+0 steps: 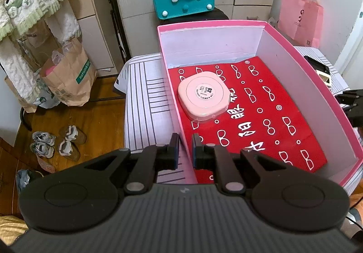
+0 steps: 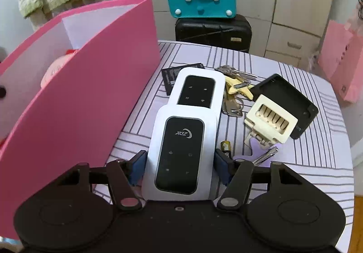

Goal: Organize rigid objects
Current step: 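Lift the router with the right tool and carry it over the box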

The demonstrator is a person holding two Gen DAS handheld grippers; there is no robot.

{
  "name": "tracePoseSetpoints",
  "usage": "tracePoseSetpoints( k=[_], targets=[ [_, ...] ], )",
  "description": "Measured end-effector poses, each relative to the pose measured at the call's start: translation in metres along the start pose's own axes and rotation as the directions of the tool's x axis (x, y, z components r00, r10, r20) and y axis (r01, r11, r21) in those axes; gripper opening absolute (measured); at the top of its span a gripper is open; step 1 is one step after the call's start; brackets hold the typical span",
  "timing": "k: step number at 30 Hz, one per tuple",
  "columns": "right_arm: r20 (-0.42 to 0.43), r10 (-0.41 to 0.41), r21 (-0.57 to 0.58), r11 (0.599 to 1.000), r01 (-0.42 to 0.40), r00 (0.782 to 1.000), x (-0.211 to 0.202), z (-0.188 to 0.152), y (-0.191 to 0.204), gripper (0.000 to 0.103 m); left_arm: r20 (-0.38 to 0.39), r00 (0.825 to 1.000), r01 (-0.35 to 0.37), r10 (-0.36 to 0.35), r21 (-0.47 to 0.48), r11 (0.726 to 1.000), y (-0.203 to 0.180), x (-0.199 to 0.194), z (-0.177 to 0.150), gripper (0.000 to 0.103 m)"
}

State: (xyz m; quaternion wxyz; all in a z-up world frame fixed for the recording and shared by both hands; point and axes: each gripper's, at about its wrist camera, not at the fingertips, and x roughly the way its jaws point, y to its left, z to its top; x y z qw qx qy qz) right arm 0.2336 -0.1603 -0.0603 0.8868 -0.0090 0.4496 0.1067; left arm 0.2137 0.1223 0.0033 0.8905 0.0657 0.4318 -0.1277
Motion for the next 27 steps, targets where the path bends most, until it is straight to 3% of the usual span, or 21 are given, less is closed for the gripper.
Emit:
tracePoseSetpoints(
  k=[8,9,10,12,19,27],
  targets=[
    [0.043,0.016,-0.029,0.999,-0.014,0.999,-0.027,0.011,0.000,0.064,-0.007,1.000,0.013,-0.013,0.019,1.000,0.001,0.000,0.001,0.011],
    [0.047,0.015,-0.043,0.999,-0.013,0.999,-0.030,0.012,0.001,0.055,-0.008,1.000,0.016,-0.015,0.018,1.000,0.002,-0.001,0.001,0.011],
    [0.054,0.009,-0.052,0.999,-0.006,0.998,-0.033,0.013,0.002,0.023,-0.008,1.000,0.017,-0.017,0.017,1.000,0.002,0.000,0.001,0.011],
    [0.030,0.063,-0.052,0.997,-0.062,0.998,-0.037,0.017,0.001,0.018,-0.007,1.000,0.021,-0.021,0.016,1.000,0.002,-0.001,0.001,0.011],
    [-0.001,0.089,-0.070,0.994,-0.089,0.996,-0.031,0.014,0.002,0.017,-0.006,1.000,0.022,-0.022,0.014,1.000,0.002,-0.001,0.000,0.011],
    [-0.008,0.169,0.049,0.984,-0.168,0.986,-0.036,0.020,-0.011,0.013,-0.011,1.000,0.024,-0.024,0.017,1.000,0.001,-0.001,0.000,0.011]
  ],
)
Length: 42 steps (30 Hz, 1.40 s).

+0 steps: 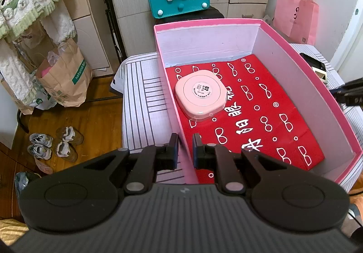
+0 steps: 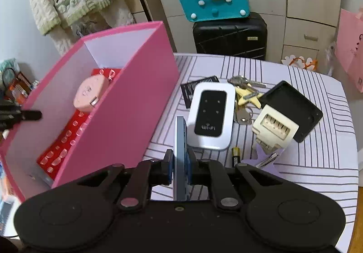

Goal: Organize rigid objects
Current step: 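Lift the router with the right tool and carry it over the box, then lower the router beside the tape measure and open the right tool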

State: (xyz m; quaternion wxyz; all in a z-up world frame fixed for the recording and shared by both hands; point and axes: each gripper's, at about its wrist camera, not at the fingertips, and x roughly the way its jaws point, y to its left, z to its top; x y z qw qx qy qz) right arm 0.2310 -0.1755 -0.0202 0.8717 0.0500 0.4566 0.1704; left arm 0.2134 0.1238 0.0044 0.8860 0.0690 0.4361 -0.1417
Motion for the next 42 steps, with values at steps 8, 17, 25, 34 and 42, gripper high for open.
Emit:
tracePoseSetpoints(
  k=[8,17,25,34,42],
  targets=[
    [0.074,0.025,-0.091,0.996,-0.018,0.997,-0.045,0.041,0.030,0.013,-0.023,1.000,0.007,-0.007,0.025,1.000,0.000,-0.001,0.002,0.012],
    [-0.033,0.279,-0.236,0.931,-0.278,0.960,-0.038,0.073,0.104,0.014,-0.017,1.000,-0.005,0.006,0.040,0.999,-0.002,-0.001,0.002,0.012],
    [-0.367,0.373,-0.103,0.894,-0.436,0.852,0.073,0.069,0.139,0.014,-0.020,1.000,0.005,-0.004,0.051,0.999,-0.001,-0.001,0.002,0.012],
    [-0.442,0.389,0.019,0.905,-0.425,0.808,0.120,0.082,0.141,0.014,-0.002,0.999,0.033,-0.033,0.058,0.998,0.002,-0.002,0.000,0.013],
    [-0.308,0.045,-0.314,0.938,-0.146,0.950,0.114,0.083,0.161,0.042,-0.004,0.999,0.036,-0.036,0.054,0.998,0.002,-0.002,0.000,0.014]
  ],
)
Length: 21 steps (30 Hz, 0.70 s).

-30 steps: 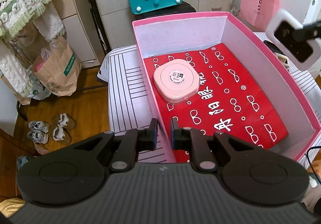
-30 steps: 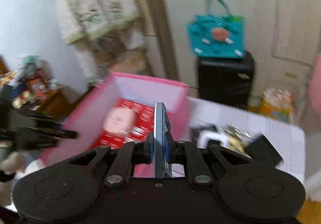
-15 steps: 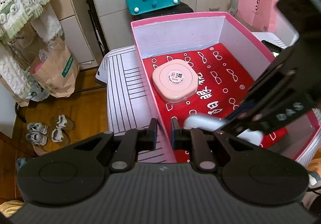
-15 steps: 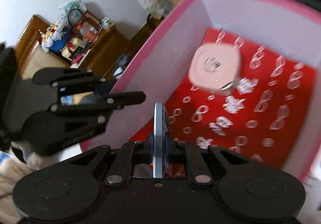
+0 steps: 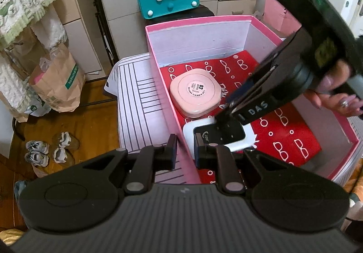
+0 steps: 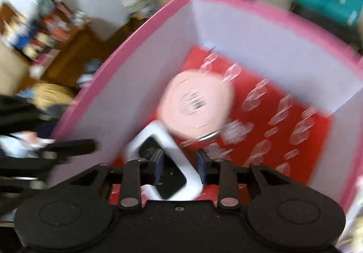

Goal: Organize rigid objects
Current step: 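Lower the router beside the tape measure and open the right tool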

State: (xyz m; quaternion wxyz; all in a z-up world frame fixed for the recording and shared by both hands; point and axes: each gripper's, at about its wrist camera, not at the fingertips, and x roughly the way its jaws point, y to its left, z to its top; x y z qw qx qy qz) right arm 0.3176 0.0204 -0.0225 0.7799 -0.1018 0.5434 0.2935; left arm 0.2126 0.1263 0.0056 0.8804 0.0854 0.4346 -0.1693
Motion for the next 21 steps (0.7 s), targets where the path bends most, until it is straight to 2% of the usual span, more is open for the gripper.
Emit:
tracePoseSetpoints(
  k=[2,3,6,8,12,15,21],
  targets=[
    [0.053,-0.116,-0.083,0.989,0.120,0.992,-0.005,0.000,0.010,0.047,-0.001,1.000,-0.003,0.003,0.000,1.000,0.000,0.000,0.000,0.014],
    [0.079,-0.123,-0.098,0.987,0.130,0.989,-0.011,-0.002,0.012,0.048,-0.002,1.000,-0.004,0.004,-0.001,1.000,0.001,0.000,0.000,0.014],
    [0.140,-0.082,-0.071,0.993,0.092,0.987,-0.037,-0.011,0.009,0.050,-0.013,1.000,-0.007,0.007,-0.004,1.000,0.000,0.001,0.002,0.014],
    [0.200,-0.078,-0.052,0.995,0.091,0.977,-0.058,-0.021,0.006,0.054,-0.028,1.000,-0.012,0.012,-0.007,1.000,-0.001,0.002,0.005,0.014],
    [0.276,-0.088,-0.030,0.995,0.100,0.957,-0.085,-0.041,-0.001,0.055,-0.073,0.997,-0.011,0.010,-0.022,1.000,-0.001,0.001,0.013,0.014],
    [0.337,-0.121,0.012,0.992,0.125,0.934,-0.100,-0.063,-0.013,0.055,-0.103,0.995,-0.011,0.007,-0.041,0.999,0.002,0.001,0.018,0.013],
    [0.464,-0.241,0.120,0.970,0.210,0.852,-0.128,-0.107,-0.035,0.059,-0.152,0.988,-0.051,0.040,-0.069,0.996,-0.001,0.011,0.025,0.012]
  ],
)
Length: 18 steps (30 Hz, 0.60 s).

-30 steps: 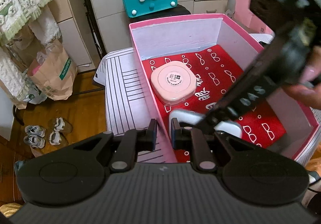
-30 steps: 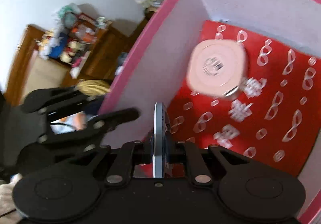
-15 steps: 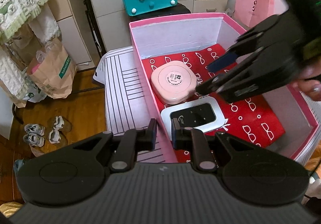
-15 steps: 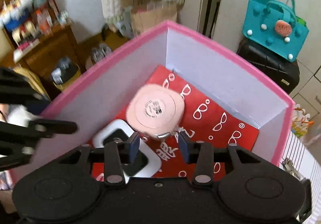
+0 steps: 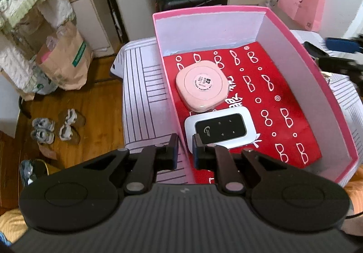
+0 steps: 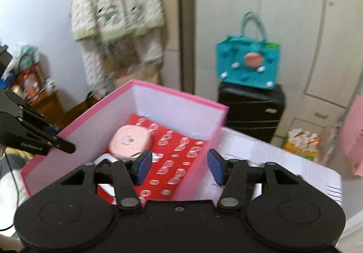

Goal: Organize rigid objects
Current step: 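Lower the router beside the tape measure and open the right tool, then grasp the white charger cube with the right tool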

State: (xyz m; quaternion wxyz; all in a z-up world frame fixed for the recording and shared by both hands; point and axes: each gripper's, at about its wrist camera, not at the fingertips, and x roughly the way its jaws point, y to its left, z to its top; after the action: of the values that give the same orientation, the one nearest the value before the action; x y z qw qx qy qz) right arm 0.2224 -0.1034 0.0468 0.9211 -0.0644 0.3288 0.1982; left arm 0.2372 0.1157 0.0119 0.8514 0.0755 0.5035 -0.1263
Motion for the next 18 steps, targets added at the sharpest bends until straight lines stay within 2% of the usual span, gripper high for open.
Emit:
tracePoseSetpoints(
  k=[5,11,15,18],
  targets=[
    [-0.009,-0.097,0.021,0.995,0.098,0.995,-0.012,-0.026,-0.031,0.059,-0.039,0.999,-0.032,0.031,-0.016,0.999,-0.003,0.001,0.010,0.012],
    [-0.092,-0.073,0.119,0.989,0.084,0.993,-0.022,-0.066,-0.065,0.059,-0.096,0.992,-0.076,0.079,0.031,0.997,-0.011,-0.001,0.020,0.010],
    [-0.141,-0.050,0.144,0.987,0.070,0.989,-0.025,-0.096,-0.072,0.060,-0.107,0.988,-0.105,0.113,0.078,0.991,-0.018,-0.004,0.021,0.010],
    [-0.168,-0.028,0.175,0.983,0.058,0.985,-0.031,-0.117,-0.075,0.062,-0.128,0.985,-0.107,0.116,0.076,0.991,-0.019,-0.001,0.021,0.010]
  ],
)
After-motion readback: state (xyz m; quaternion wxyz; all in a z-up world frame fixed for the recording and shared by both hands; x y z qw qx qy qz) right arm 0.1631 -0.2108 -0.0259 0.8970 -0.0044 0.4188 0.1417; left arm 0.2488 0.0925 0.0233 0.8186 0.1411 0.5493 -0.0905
